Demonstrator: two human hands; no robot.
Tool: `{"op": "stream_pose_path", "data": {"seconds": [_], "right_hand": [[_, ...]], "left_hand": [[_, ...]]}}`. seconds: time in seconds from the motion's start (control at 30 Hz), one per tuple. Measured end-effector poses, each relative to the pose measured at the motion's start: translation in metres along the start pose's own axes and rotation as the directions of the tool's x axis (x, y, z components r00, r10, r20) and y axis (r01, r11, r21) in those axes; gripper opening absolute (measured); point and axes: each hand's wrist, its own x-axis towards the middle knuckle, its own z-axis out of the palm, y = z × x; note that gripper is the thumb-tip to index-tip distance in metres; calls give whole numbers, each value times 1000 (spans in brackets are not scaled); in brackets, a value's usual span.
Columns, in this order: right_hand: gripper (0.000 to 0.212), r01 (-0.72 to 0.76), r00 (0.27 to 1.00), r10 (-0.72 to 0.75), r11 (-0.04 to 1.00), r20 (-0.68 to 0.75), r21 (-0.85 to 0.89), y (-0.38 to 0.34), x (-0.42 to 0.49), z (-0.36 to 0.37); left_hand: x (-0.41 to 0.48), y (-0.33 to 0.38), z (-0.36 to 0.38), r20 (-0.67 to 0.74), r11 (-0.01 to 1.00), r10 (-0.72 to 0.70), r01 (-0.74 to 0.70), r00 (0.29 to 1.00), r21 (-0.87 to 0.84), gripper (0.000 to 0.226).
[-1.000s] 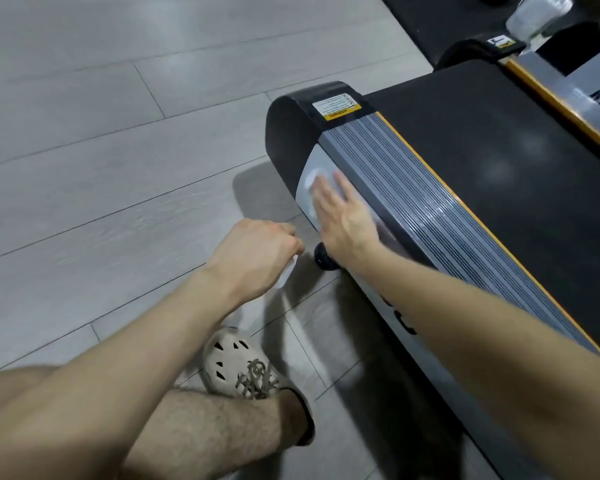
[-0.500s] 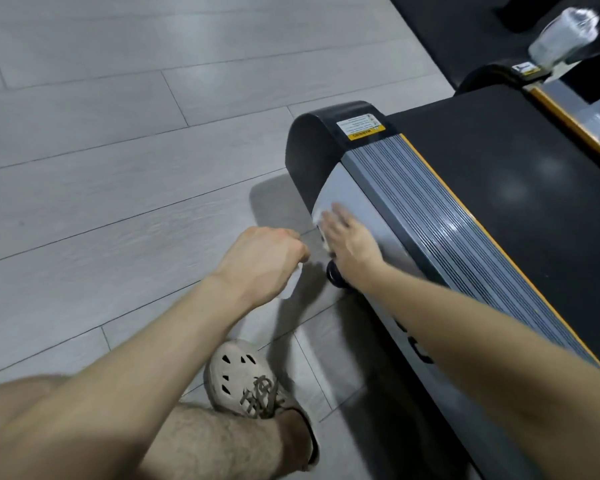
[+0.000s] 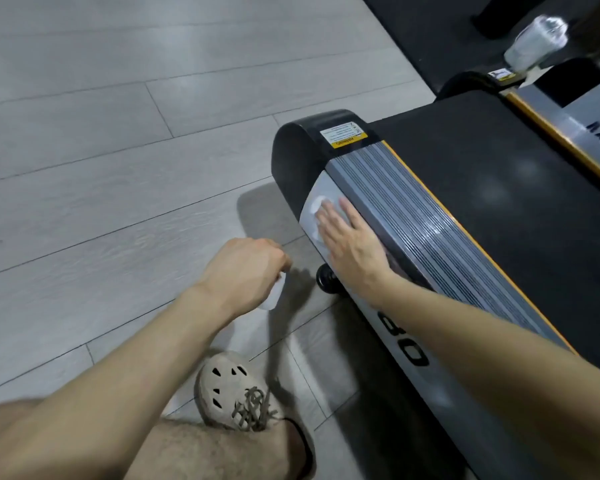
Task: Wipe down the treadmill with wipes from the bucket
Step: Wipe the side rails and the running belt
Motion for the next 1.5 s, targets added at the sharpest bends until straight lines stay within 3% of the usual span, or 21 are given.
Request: {"op": "stream_pose_path", "data": {"seconds": [0.07,0.13,0.23,0.3,0.37,0.4,0.47,0.5,0.6,0.77,0.87,1.0,1.2,1.27,1.37,1.43,1.5], "right_hand": [[71,148,985,-150,988,88,34,-33,-38,24],[68,176,975,-180,984,131,39,-40,-64,31],[65,21,1000,-20,994,-9,106,-1,-55,8],[67,-153,972,197,943,-126,297,39,-24,-11],[69,-347,891,452,736,-40,581,76,8,-21],[71,-457,838,533,571,115,683,92,19,-17],[73,-587,744,522,215,416,780,114,27,8],[72,-614,714,489,95,500,784,120,27,22],[70,-608,705,420,-57,571,792,131,24,37],[78,-389,857,407,106,317,915,129,68,12],[61,-238,903,400,160,157,958,109,54,-10],[49,-170,902,424,178,80,969,100,13,-16],[34,-234,837,544,247,65,941,83,-66,0],[34,-267,846,523,247,104,932,79,-95,8],[35,-311,852,489,187,186,932,82,-140,9],[32,-366,823,476,27,310,930,85,-179,3],[31,-358,783,466,-205,412,911,85,-225,0]], "left_hand": [[-1,-3,4,-4,1000,-1,1,1000,-21,19],[-4,-3,7,3,1000,4,-4,1000,-13,19],[-4,-2,7,2,1000,3,-3,1000,-2,18],[-3,0,5,-18,1000,14,-14,1000,-16,20],[-1,2,0,-35,999,16,-17,999,-37,23],[0,2,-2,-40,999,14,-16,999,-45,24],[1,3,-3,-41,998,9,-11,999,-54,24],[2,3,-3,-35,999,7,-9,999,-52,24],[2,4,-2,5,999,5,-5,1000,-47,23],[4,6,1,21,998,20,-19,1000,-59,18],[7,7,3,26,999,17,-16,1000,-45,18],[8,8,3,37,999,32,-31,999,-22,17],[8,20,-8,65,997,70,-71,995,8,18],[9,29,-15,78,996,77,-80,994,27,22],[13,50,-25,114,990,124,-131,986,56,28],[15,69,-33,119,984,166,-173,979,53,27],[17,91,-41,101,979,193,-198,976,45,29]]}}
